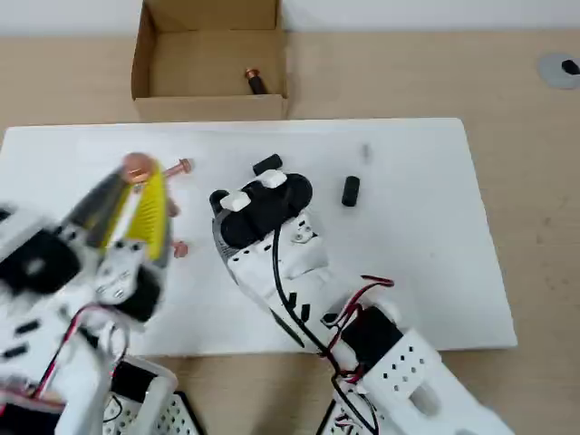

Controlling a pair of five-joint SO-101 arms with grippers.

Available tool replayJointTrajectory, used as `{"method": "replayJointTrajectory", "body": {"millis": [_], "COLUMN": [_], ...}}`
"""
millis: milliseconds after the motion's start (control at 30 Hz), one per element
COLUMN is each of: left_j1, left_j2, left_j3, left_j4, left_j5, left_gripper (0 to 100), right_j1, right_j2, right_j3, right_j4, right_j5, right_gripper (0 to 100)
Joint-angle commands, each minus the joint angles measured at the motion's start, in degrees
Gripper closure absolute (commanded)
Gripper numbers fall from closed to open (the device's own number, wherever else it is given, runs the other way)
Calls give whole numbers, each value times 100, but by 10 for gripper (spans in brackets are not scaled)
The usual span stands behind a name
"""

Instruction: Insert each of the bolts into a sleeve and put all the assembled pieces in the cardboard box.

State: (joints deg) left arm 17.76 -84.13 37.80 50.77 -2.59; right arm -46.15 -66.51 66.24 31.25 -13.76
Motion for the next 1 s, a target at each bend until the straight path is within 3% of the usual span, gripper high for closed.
{"method": "replayJointTrajectory", "body": {"millis": [0,500,967], "left_j1": [316,308,343], "left_j2": [215,198,198], "left_j3": [-246,246,-105], "left_j4": [-123,-167,-123], "left_j5": [26,26,686], "left_gripper": [995,995,995], "right_j1": [-84,-84,-163], "right_j2": [-171,-1147,-2369], "right_j3": [-57,347,1429], "right_j4": [-149,-149,-158], "right_j5": [-229,-404,-396], "right_gripper": [988,988,989]}}
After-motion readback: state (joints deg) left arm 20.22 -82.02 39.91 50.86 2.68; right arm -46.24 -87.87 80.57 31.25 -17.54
